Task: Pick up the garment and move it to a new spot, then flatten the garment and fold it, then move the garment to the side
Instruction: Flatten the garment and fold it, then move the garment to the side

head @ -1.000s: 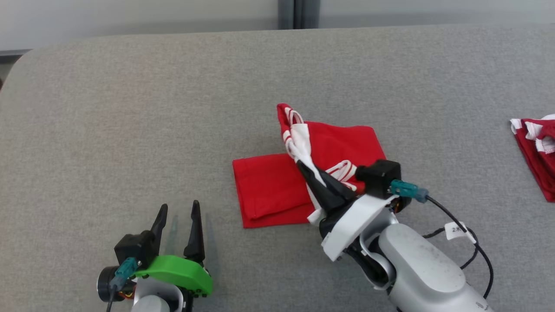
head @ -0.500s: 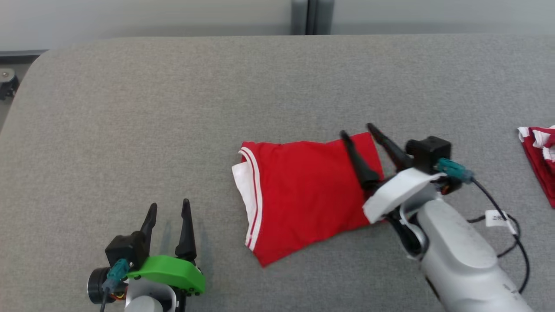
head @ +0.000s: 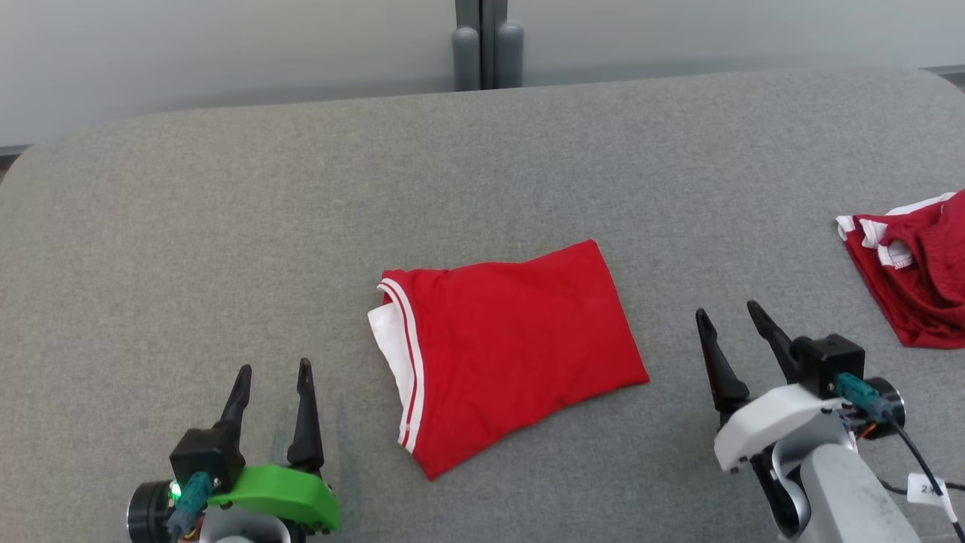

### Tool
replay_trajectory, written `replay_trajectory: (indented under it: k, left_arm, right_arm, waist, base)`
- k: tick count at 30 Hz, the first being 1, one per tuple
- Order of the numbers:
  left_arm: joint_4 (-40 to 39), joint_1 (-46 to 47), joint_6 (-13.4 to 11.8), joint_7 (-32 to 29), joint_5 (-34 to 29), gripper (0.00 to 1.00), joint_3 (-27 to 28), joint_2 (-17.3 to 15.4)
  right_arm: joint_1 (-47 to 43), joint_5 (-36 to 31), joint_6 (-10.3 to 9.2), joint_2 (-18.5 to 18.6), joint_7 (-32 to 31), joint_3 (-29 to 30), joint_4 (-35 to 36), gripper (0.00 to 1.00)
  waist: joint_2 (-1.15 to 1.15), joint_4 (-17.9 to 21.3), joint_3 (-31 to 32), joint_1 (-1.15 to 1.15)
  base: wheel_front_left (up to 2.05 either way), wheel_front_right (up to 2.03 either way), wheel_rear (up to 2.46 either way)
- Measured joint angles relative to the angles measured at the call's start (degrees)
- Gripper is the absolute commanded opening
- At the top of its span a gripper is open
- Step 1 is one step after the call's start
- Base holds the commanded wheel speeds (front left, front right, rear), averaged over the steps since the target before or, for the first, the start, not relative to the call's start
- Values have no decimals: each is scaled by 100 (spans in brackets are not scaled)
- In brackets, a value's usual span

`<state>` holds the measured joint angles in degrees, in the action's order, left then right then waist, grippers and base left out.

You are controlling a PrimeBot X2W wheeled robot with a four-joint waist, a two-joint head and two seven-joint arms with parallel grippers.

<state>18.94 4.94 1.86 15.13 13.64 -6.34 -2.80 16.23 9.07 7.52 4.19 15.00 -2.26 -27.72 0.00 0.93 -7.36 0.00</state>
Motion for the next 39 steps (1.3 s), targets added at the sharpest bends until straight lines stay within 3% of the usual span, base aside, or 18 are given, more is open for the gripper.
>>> replay_trajectory:
  k: [10,19,25,30,35,36,38,39]
  left_arm:
    - [-93,-460,-55,0,125,100,-99,1]
    - [-186,-456,-68,0,145,100,-223,0]
    - [-244,-254,-3,0,145,100,-301,0]
    - [-211,102,41,0,236,100,-431,1]
    - [-142,266,45,0,358,100,-603,0]
    - [-131,282,45,0,400,100,-630,1]
    - [-127,283,13,0,445,100,-616,1]
    - [-126,278,9,0,445,100,-575,-1]
  right_arm:
    - [-655,-36,0,-120,-1,290,1,100]
    - [-513,-97,0,-131,-1,235,70,100]
    - [-37,-11,0,-131,-1,-175,40,100]
    - [753,113,0,-142,-1,-715,-530,100]
    - [1101,23,0,-137,0,-821,-1578,100]
    - [1126,35,0,-137,27,-849,-1741,80]
    - [1215,108,-1,-127,59,-925,-1874,1]
    - [1247,182,-1,-121,60,-934,-1887,0]
  waist:
    - [0,-37,326,0]
    - [0,-145,277,0]
    - [0,-224,66,0]
    - [0,-349,-295,0]
    - [0,-567,-591,0]
    - [0,-625,-630,0]
    - [0,-718,-689,0]
    - [0,-750,-716,0]
  base:
    - [0,0,0]
    - [0,0,0]
    - [0,0,0]
    - [0,0,0]
    - [0,0,0]
    - [0,0,0]
    - [0,0,0]
    - [0,0,0]
